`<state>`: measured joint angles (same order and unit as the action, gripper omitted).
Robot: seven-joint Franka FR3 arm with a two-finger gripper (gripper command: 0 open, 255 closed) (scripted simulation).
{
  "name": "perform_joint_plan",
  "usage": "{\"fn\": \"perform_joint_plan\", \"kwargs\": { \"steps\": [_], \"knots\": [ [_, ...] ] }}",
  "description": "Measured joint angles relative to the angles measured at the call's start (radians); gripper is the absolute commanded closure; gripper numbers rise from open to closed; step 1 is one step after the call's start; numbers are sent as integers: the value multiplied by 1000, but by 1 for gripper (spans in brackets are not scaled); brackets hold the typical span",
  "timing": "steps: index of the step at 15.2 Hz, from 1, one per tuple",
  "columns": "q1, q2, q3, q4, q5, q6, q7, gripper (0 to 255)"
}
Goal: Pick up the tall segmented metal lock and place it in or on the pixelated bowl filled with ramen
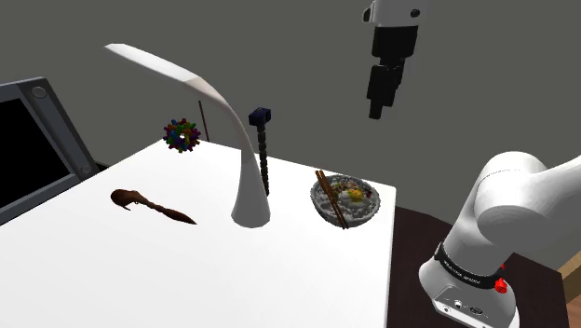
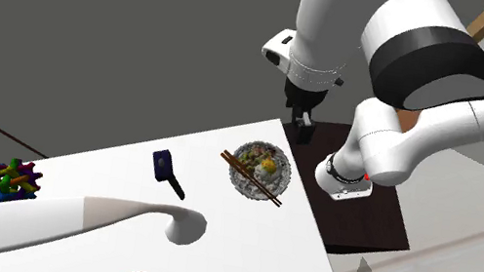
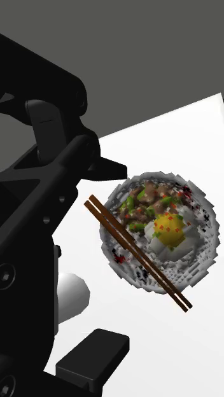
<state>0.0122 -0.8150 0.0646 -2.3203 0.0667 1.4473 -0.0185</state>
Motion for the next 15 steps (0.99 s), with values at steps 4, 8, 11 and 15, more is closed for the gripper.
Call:
{"fn": "perform_joint_plan", "kwargs": {
  "steps": [4,8,11,15],
  "knots": [
    [5,83,11,43,1,47,-6,0],
    [14,216,32,118,1,119,-14,0],
    [20,320,50,193,-2,160,-17,0],
    [29,472,75,313,-13,206,-17,0]
  ]
}}
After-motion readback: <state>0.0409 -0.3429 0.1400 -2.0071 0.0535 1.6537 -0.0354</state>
